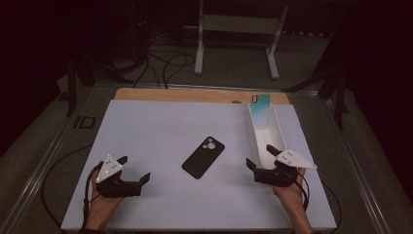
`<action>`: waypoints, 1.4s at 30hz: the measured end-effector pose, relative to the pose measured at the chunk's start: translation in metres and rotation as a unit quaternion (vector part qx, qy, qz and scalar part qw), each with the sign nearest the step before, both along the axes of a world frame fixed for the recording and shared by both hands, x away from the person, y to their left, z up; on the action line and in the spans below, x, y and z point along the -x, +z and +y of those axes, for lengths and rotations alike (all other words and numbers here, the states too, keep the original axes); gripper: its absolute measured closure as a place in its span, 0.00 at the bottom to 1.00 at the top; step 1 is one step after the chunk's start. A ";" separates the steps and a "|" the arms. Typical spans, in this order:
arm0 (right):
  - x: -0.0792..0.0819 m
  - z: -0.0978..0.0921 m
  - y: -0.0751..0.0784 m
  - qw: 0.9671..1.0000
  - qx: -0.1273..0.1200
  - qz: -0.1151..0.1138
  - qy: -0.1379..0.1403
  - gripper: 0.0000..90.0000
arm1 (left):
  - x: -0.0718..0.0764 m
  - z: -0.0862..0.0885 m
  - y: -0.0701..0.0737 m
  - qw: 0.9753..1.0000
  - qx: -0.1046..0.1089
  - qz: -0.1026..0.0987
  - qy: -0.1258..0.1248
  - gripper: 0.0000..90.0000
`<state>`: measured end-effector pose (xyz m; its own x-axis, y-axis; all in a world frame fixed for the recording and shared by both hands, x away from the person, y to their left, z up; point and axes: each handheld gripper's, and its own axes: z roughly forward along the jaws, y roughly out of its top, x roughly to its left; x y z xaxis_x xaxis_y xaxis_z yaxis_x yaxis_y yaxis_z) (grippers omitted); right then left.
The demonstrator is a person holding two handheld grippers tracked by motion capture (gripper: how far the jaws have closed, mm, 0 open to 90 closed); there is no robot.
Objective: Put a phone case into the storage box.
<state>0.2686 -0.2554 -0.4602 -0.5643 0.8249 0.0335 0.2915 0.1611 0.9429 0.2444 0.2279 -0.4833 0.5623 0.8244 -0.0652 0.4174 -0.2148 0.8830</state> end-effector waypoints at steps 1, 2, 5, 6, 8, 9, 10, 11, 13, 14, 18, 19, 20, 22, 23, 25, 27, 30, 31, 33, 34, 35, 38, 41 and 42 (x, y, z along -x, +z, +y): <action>0.002 -0.001 -0.001 1.000 -0.005 -0.002 0.001 0.10 | 0.000 -0.001 0.001 1.000 0.001 -0.002 0.000 0.00; 0.004 -0.002 -0.002 1.000 -0.003 -0.003 0.002 0.10 | 0.000 -0.002 0.002 1.000 0.001 -0.002 -0.001 0.00; 0.006 -0.003 -0.005 1.000 -0.003 -0.002 -0.001 0.10 | 0.000 -0.006 0.003 1.000 -0.002 -0.002 -0.003 0.00; 0.006 -0.003 -0.006 1.000 -0.005 0.000 -0.001 0.10 | 0.001 -0.007 0.004 1.000 -0.003 -0.002 -0.005 0.00; 0.007 -0.003 -0.008 1.000 -0.008 0.004 -0.002 0.10 | 0.001 -0.009 0.005 1.000 -0.010 -0.003 -0.008 0.00; 0.007 -0.003 -0.008 1.000 -0.008 0.003 -0.002 0.10 | 0.001 -0.010 0.006 1.000 -0.010 -0.003 -0.008 0.00; 0.007 -0.004 -0.009 1.000 -0.010 0.004 -0.002 0.10 | 0.001 -0.010 0.007 1.000 -0.011 -0.003 -0.008 0.00; 0.008 -0.004 -0.009 1.000 -0.011 0.004 -0.002 0.10 | 0.000 -0.011 0.007 1.000 -0.011 -0.002 -0.007 0.00; 0.008 -0.005 -0.008 1.000 -0.013 0.002 -0.003 0.10 | -0.001 -0.014 0.008 1.000 -0.012 0.000 -0.008 0.00; 0.009 -0.006 -0.008 1.000 -0.014 0.001 -0.004 0.10 | -0.001 -0.016 0.008 1.000 -0.015 0.001 -0.009 0.00; 0.007 -0.008 -0.009 1.000 -0.015 0.002 -0.006 0.10 | -0.005 -0.025 0.009 1.000 -0.025 0.004 -0.015 0.00; 0.007 -0.009 -0.009 1.000 -0.018 0.004 -0.006 0.10 | -0.007 -0.028 0.010 0.999 -0.027 0.006 -0.016 0.00; 0.007 -0.009 -0.009 1.000 -0.020 0.005 -0.006 0.10 | -0.009 -0.031 0.010 0.999 -0.030 0.007 -0.018 0.00; 0.007 -0.009 -0.009 1.000 -0.018 0.003 -0.005 0.10 | -0.014 -0.037 0.011 0.999 -0.035 0.010 -0.024 0.00; 0.007 -0.008 -0.009 1.000 -0.017 0.003 -0.005 0.10 | -0.016 -0.041 0.011 0.999 -0.036 0.011 -0.027 0.00; 0.007 -0.008 -0.009 1.000 -0.015 0.003 -0.005 0.10 | -0.021 -0.048 0.010 0.998 -0.041 0.016 -0.033 0.00; 0.007 -0.007 -0.009 1.000 -0.016 0.004 -0.005 0.10 | -0.026 -0.055 0.010 0.998 -0.043 0.020 -0.039 0.00; 0.007 -0.008 -0.009 1.000 -0.016 0.004 -0.006 0.10 | -0.033 -0.063 0.009 0.998 -0.046 0.026 -0.043 0.00; 0.007 -0.008 -0.009 1.000 -0.016 0.004 -0.005 0.10 | -0.035 -0.066 0.008 0.998 -0.046 0.029 -0.043 0.00; 0.007 -0.008 -0.009 1.000 -0.017 0.004 -0.006 0.10 | -0.039 -0.071 0.007 0.997 -0.043 0.035 -0.046 0.00; 0.007 -0.008 -0.009 1.000 -0.018 0.005 -0.007 0.10 | -0.041 -0.074 0.007 0.997 -0.045 0.037 -0.048 0.00; 0.007 -0.008 -0.009 1.000 -0.018 0.005 -0.007 0.10 | -0.043 -0.077 0.006 0.997 -0.046 0.039 -0.049 0.00; 0.007 -0.008 -0.009 1.000 -0.017 0.005 -0.007 0.10 | -0.048 -0.084 0.004 0.996 -0.050 0.045 -0.054 0.00; 0.006 -0.008 -0.009 1.000 -0.018 0.006 -0.006 0.10 | -0.052 -0.090 0.002 0.996 -0.053 0.052 -0.056 0.00; 0.006 -0.008 -0.009 1.000 -0.017 0.006 -0.005 0.10 | -0.054 -0.092 0.002 0.995 -0.056 0.054 -0.058 0.00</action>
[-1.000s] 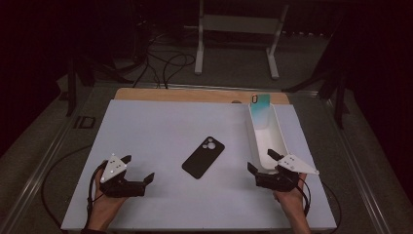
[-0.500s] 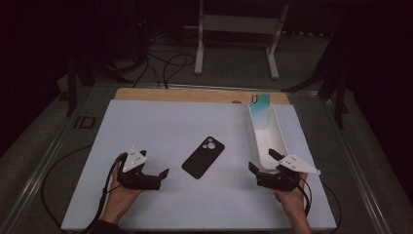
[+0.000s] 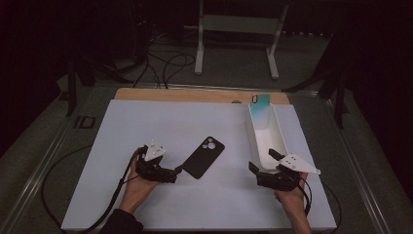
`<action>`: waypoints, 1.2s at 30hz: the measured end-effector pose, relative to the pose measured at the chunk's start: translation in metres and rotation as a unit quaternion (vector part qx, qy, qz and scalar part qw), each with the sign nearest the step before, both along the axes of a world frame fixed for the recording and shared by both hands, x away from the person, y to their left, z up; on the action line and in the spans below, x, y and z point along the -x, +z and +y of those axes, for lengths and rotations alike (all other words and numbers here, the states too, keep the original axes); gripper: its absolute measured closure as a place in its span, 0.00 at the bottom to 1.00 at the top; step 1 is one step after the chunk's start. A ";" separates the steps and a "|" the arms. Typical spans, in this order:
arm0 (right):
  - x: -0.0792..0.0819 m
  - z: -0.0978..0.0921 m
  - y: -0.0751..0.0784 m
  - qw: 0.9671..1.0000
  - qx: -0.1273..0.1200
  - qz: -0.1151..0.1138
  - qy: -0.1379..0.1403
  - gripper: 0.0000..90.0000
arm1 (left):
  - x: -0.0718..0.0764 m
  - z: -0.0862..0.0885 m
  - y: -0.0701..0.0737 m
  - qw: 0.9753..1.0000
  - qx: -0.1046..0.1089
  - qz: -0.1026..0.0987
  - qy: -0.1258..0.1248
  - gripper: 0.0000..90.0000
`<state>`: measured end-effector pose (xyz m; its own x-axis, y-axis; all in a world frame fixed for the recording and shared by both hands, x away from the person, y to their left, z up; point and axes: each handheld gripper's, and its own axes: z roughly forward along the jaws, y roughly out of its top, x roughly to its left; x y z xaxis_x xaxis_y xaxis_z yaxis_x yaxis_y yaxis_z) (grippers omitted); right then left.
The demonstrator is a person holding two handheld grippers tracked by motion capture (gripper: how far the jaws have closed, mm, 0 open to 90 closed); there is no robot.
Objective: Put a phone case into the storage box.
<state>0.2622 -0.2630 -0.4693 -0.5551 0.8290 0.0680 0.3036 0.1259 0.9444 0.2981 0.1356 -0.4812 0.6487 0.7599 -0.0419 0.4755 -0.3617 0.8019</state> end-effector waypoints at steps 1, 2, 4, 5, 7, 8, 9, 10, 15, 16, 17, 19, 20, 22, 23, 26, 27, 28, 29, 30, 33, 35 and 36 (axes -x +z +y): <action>0.000 0.000 0.000 1.000 0.000 0.000 0.000 0.10 | -0.002 -0.002 0.000 1.000 -0.003 0.002 -0.002 0.00; 0.000 0.000 0.000 1.000 0.000 0.000 0.000 0.10 | -0.002 -0.002 0.000 1.000 -0.003 0.002 -0.002 0.00; 0.000 0.000 0.000 1.000 0.000 0.000 0.000 0.10 | -0.002 -0.002 0.000 1.000 -0.003 0.002 -0.002 0.00; 0.000 0.000 0.000 1.000 0.000 0.000 0.000 0.10 | -0.007 -0.011 -0.002 1.000 -0.012 0.009 -0.006 0.00; 0.000 0.000 0.000 1.000 0.000 0.001 0.000 0.10 | -0.008 -0.014 -0.003 1.000 -0.014 0.011 -0.006 0.00; 0.000 0.000 0.000 1.000 -0.001 0.002 -0.001 0.10 | -0.010 -0.017 -0.004 1.000 -0.017 0.016 -0.008 0.00; 0.000 0.000 0.000 1.000 0.001 0.003 -0.001 0.10 | -0.011 -0.019 -0.005 1.000 -0.018 0.018 -0.010 0.00; 0.000 0.000 -0.001 1.000 0.001 0.003 -0.001 0.10 | -0.012 -0.021 -0.006 1.000 -0.018 0.021 -0.010 0.00; 0.000 0.000 0.000 1.000 0.001 0.003 -0.001 0.10 | -0.017 -0.029 -0.010 0.999 -0.030 0.036 -0.019 0.00; 0.000 0.000 0.000 1.000 0.001 0.002 -0.002 0.10 | -0.020 -0.034 -0.012 0.998 -0.038 0.045 -0.026 0.00; 0.000 0.000 -0.001 1.000 0.002 0.002 -0.002 0.10 | -0.021 -0.035 -0.013 0.998 -0.041 0.048 -0.028 0.00; 0.000 0.000 -0.001 1.000 0.001 0.003 -0.001 0.10 | -0.023 -0.038 -0.015 0.997 -0.044 0.053 -0.029 0.00; 0.000 0.001 -0.001 1.000 0.002 0.003 -0.001 0.10 | -0.024 -0.040 -0.016 0.997 -0.046 0.057 -0.031 0.00; 0.000 0.001 -0.001 1.000 0.001 0.003 0.000 0.10 | -0.025 -0.044 -0.018 0.996 -0.052 0.061 -0.030 0.00; 0.000 0.001 -0.001 1.000 0.001 0.003 0.000 0.10 | -0.026 -0.045 -0.018 0.996 -0.055 0.062 -0.031 0.00; 0.000 0.001 -0.001 1.000 0.000 0.003 0.000 0.10 | -0.028 -0.051 -0.019 0.995 -0.059 0.067 -0.034 0.00; 0.000 0.001 -0.001 1.000 0.001 0.003 0.000 0.10 | -0.029 -0.053 -0.019 0.995 -0.060 0.069 -0.036 0.00; 0.000 0.001 -0.001 1.000 0.001 0.003 0.000 0.10 | -0.030 -0.055 -0.019 0.995 -0.063 0.070 -0.036 0.00; 0.000 0.001 -0.001 1.000 0.000 0.003 0.000 0.10 | -0.031 -0.056 -0.019 0.995 -0.067 0.071 -0.037 0.00; 0.000 0.001 -0.001 1.000 0.000 0.003 0.000 0.10 | -0.032 -0.058 -0.020 0.994 -0.067 0.072 -0.038 0.00; 0.000 0.001 -0.001 1.000 -0.001 0.003 0.000 0.10 | -0.035 -0.063 -0.022 0.993 -0.074 0.078 -0.039 0.00; 0.000 0.002 -0.001 1.000 0.000 0.003 0.000 0.10 | -0.036 -0.067 -0.024 0.993 -0.079 0.083 -0.040 0.00; 0.000 0.002 -0.001 1.000 0.000 0.004 0.001 0.10 | -0.036 -0.068 -0.024 0.992 -0.080 0.084 -0.039 0.00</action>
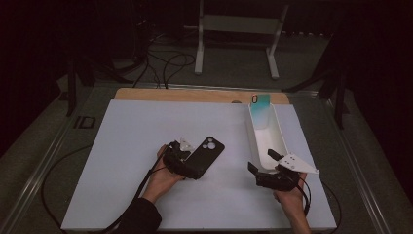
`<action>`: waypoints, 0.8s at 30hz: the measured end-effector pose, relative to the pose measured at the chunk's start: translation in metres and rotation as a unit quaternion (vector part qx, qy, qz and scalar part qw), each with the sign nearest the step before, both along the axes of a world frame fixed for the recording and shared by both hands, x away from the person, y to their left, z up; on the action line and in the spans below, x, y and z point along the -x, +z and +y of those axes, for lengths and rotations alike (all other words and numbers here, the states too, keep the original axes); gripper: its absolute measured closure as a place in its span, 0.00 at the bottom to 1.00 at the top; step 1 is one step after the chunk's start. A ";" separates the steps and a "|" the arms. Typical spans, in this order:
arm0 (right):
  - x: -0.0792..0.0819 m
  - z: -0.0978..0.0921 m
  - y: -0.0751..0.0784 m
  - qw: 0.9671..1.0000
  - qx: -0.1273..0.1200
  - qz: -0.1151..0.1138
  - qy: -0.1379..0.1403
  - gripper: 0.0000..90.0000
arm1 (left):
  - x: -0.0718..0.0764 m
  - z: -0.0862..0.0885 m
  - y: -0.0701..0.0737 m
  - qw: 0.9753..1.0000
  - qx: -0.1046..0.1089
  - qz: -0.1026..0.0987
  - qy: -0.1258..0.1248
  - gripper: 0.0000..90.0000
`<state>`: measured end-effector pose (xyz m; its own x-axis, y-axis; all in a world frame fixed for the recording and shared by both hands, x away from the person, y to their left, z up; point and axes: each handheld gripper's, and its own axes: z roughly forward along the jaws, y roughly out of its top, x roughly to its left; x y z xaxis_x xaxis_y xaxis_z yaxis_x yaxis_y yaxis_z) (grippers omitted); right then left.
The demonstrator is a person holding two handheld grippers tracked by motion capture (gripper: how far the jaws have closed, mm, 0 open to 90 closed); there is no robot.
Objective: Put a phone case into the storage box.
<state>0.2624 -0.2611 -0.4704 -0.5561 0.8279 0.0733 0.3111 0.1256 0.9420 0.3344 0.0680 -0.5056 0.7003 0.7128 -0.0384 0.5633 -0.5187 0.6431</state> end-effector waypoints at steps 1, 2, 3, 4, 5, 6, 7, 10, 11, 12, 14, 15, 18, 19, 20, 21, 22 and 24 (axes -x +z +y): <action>0.000 0.000 0.000 1.000 -0.001 0.000 0.000 0.10 | -0.001 -0.002 -0.001 1.000 -0.004 0.003 -0.001 0.00; 0.000 0.000 0.000 1.000 0.000 0.000 0.000 0.10 | -0.001 -0.003 -0.002 1.000 -0.006 0.004 -0.001 0.00; 0.000 0.000 0.000 1.000 0.000 0.000 0.000 0.10 | -0.002 -0.005 -0.002 1.000 -0.009 0.006 -0.002 0.00; 0.000 0.000 0.000 1.000 -0.001 0.000 0.000 0.10 | -0.003 -0.006 -0.003 1.000 -0.011 0.007 -0.002 0.00; 0.000 0.000 0.000 1.000 0.000 0.000 0.001 0.10 | -0.004 -0.008 -0.004 1.000 -0.014 0.009 -0.002 0.00; 0.000 0.000 0.000 1.000 0.000 0.000 0.000 0.10 | -0.004 -0.008 -0.004 1.000 -0.016 0.010 -0.002 0.00; 0.000 0.000 -0.001 1.000 0.000 0.000 0.001 0.10 | -0.005 -0.010 -0.004 1.000 -0.019 0.012 -0.003 0.00; -0.001 0.000 -0.001 1.000 0.000 0.001 0.000 0.10 | -0.007 -0.014 -0.006 1.000 -0.022 0.019 -0.001 0.00; -0.001 0.000 -0.001 1.000 0.000 0.001 0.000 0.10 | -0.007 -0.016 -0.007 0.999 -0.024 0.023 -0.001 0.00; -0.001 0.000 -0.001 1.000 0.001 0.001 0.000 0.10 | -0.008 -0.018 -0.008 0.999 -0.028 0.028 -0.001 0.00; -0.001 0.000 -0.002 1.000 0.001 0.001 0.001 0.10 | -0.008 -0.023 -0.009 0.999 -0.036 0.032 0.001 0.01; -0.001 0.000 -0.002 1.000 0.002 0.002 0.000 0.10 | -0.008 -0.024 -0.009 0.999 -0.037 0.033 0.001 0.01; -0.001 -0.001 -0.002 1.000 0.000 0.002 0.000 0.10 | -0.010 -0.028 -0.011 0.998 -0.042 0.035 0.005 0.02; -0.001 -0.001 -0.002 1.000 0.000 0.003 0.001 0.10 | -0.010 -0.029 -0.011 0.998 -0.044 0.036 0.007 0.02; -0.001 0.000 -0.002 1.000 0.000 0.003 0.000 0.10 | -0.011 -0.030 -0.011 0.998 -0.045 0.036 0.009 0.03; -0.001 0.000 -0.002 1.000 0.001 0.003 0.000 0.10 | -0.011 -0.030 -0.011 0.998 -0.047 0.037 0.011 0.04; -0.001 0.000 -0.002 1.000 0.001 0.003 0.000 0.10 | -0.012 -0.031 -0.012 0.998 -0.052 0.037 0.013 0.04; -0.001 0.000 -0.002 1.000 0.001 0.004 0.001 0.10 | -0.012 -0.032 -0.013 0.998 -0.052 0.039 0.014 0.05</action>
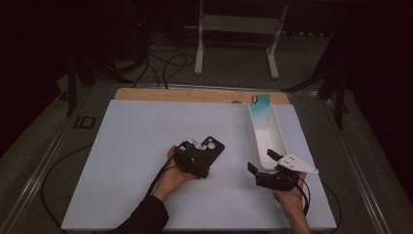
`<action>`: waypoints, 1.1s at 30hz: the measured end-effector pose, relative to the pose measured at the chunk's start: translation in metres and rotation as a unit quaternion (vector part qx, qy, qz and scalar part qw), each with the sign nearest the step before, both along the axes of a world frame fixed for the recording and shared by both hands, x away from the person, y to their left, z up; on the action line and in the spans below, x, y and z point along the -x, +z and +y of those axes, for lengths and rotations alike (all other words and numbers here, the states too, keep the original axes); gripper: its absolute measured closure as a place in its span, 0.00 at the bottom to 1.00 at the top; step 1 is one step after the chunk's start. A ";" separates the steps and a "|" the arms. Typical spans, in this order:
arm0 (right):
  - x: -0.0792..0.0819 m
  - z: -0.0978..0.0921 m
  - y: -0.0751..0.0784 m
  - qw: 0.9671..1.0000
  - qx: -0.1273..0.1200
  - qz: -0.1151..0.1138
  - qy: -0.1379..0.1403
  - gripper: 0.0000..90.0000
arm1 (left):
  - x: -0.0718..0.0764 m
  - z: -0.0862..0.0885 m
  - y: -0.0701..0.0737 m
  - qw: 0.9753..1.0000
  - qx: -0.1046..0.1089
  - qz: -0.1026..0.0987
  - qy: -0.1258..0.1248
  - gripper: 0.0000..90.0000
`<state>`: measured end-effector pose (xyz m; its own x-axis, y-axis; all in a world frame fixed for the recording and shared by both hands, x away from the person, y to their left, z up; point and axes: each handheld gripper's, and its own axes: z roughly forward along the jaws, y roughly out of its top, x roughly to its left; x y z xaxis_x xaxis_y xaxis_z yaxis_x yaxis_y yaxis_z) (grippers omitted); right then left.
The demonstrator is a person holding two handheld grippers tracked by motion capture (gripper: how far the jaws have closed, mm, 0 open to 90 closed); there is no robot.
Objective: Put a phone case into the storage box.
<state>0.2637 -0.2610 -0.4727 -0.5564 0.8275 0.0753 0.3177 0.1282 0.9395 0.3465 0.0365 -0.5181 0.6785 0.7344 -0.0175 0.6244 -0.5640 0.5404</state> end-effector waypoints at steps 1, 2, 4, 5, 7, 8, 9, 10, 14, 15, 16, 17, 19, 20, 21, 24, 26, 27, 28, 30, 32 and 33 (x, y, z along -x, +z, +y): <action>0.000 0.000 0.000 1.000 0.000 0.000 0.000 0.10 | 0.000 -0.001 0.000 1.000 -0.005 0.001 0.001 0.05; 0.000 0.000 0.000 1.000 -0.001 0.000 0.000 0.10 | 0.000 -0.001 -0.001 1.000 -0.007 0.003 0.000 0.05; 0.000 0.000 0.000 1.000 0.000 0.000 0.000 0.10 | -0.001 -0.001 -0.001 1.000 -0.008 0.004 0.000 0.05; 0.000 0.000 0.000 1.000 0.000 0.000 0.000 0.10 | -0.001 -0.001 -0.001 1.000 -0.008 0.005 0.000 0.05; 0.000 0.000 0.000 1.000 -0.001 0.001 0.001 0.10 | -0.001 -0.002 -0.001 1.000 -0.011 0.008 0.001 0.05; 0.000 0.000 0.000 1.000 -0.001 0.001 0.001 0.10 | -0.001 -0.002 0.000 1.000 -0.012 0.010 0.001 0.05; 0.000 0.000 0.000 1.000 0.000 0.000 0.001 0.10 | -0.002 -0.002 0.000 1.000 -0.014 0.014 0.000 0.06; 0.000 0.000 0.000 1.000 0.000 0.000 0.001 0.10 | -0.002 -0.002 0.001 1.000 -0.015 0.017 0.000 0.06; 0.000 0.000 0.000 1.000 0.000 0.000 0.000 0.10 | -0.004 -0.005 0.004 0.999 -0.030 0.034 -0.003 0.10; 0.000 0.000 0.000 1.000 -0.001 0.000 0.000 0.10 | -0.004 -0.005 0.005 0.999 -0.033 0.036 -0.006 0.12; 0.000 0.000 0.000 1.000 -0.001 0.000 0.001 0.10 | -0.004 -0.005 0.006 0.999 -0.034 0.038 -0.006 0.13; 0.000 0.000 0.000 1.000 -0.001 0.000 0.001 0.10 | -0.004 -0.005 0.006 0.999 -0.034 0.038 -0.007 0.14; 0.000 0.000 0.000 1.000 0.000 0.000 0.002 0.10 | -0.004 -0.005 0.006 0.999 -0.034 0.037 -0.007 0.14; 0.000 0.000 0.000 1.000 -0.001 -0.001 0.002 0.10 | -0.004 -0.005 0.006 0.999 -0.035 0.037 -0.006 0.15; 0.001 0.000 0.001 1.000 -0.001 -0.001 0.001 0.10 | -0.004 -0.005 0.006 0.999 -0.036 0.037 -0.006 0.15; 0.000 0.000 0.001 1.000 -0.001 -0.001 0.001 0.10 | -0.003 -0.005 0.007 0.999 -0.036 0.038 -0.007 0.17; 0.000 0.000 0.001 1.000 0.000 -0.002 0.002 0.10 | -0.003 -0.005 0.007 0.999 -0.034 0.037 -0.007 0.18; 0.000 0.000 0.001 1.000 -0.001 -0.002 0.002 0.10 | -0.002 -0.004 0.008 0.999 -0.033 0.036 -0.007 0.18; 0.000 0.000 0.001 1.000 0.000 -0.001 0.001 0.10 | -0.002 -0.004 0.008 0.999 -0.033 0.036 -0.007 0.19; 0.000 0.000 0.001 1.000 0.000 -0.002 0.001 0.10 | -0.002 -0.004 0.008 0.999 -0.031 0.034 -0.006 0.19; 0.000 -0.001 0.001 1.000 -0.001 -0.001 0.001 0.10 | -0.001 -0.003 0.008 0.999 -0.029 0.032 -0.006 0.19; 0.000 -0.001 0.001 1.000 -0.002 -0.001 0.001 0.10 | 0.000 -0.003 0.008 0.999 -0.028 0.027 -0.005 0.19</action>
